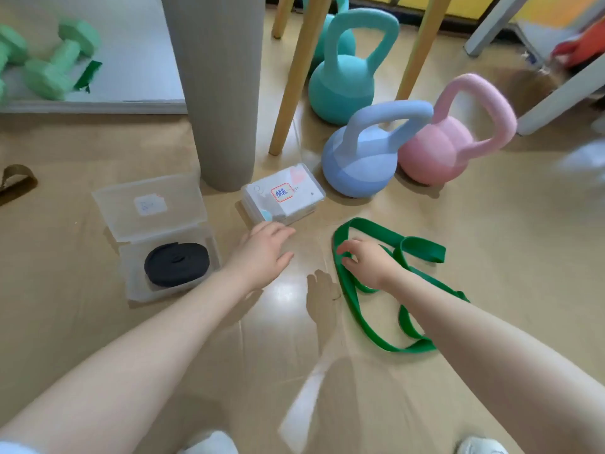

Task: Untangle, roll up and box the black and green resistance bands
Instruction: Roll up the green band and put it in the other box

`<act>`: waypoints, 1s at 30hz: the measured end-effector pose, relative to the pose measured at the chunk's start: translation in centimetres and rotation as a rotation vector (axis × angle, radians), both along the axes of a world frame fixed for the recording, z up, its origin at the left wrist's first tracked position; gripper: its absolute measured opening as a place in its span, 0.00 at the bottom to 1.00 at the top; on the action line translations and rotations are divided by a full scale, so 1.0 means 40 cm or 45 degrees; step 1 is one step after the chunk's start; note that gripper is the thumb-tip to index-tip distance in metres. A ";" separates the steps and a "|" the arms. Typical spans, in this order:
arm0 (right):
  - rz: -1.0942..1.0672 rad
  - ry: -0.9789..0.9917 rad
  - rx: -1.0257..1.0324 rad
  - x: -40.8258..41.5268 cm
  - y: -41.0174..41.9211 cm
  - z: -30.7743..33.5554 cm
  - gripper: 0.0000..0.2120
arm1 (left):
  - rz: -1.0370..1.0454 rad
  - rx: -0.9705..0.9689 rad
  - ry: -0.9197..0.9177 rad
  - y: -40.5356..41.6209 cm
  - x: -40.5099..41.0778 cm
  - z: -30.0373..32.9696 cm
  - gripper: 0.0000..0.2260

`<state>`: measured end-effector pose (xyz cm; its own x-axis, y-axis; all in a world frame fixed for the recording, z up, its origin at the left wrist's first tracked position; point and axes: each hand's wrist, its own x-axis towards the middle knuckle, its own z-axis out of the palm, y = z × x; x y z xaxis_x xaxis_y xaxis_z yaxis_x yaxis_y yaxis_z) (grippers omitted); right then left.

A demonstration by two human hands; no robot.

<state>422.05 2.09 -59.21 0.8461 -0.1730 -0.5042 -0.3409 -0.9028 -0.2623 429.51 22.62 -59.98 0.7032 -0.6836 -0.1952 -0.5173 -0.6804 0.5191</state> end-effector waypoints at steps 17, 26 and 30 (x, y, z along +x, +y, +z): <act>-0.124 0.154 -0.018 -0.262 -0.480 -0.249 0.26 | -0.096 0.533 0.026 -0.384 -0.283 -0.073 0.21; -0.249 -0.221 0.457 -0.339 -0.421 -0.249 0.07 | 0.663 -0.017 0.789 -0.539 -0.471 -0.171 0.27; -0.171 -0.357 0.880 -0.346 -0.324 -0.190 0.07 | 1.113 -0.619 1.226 -0.603 -0.507 -0.161 0.10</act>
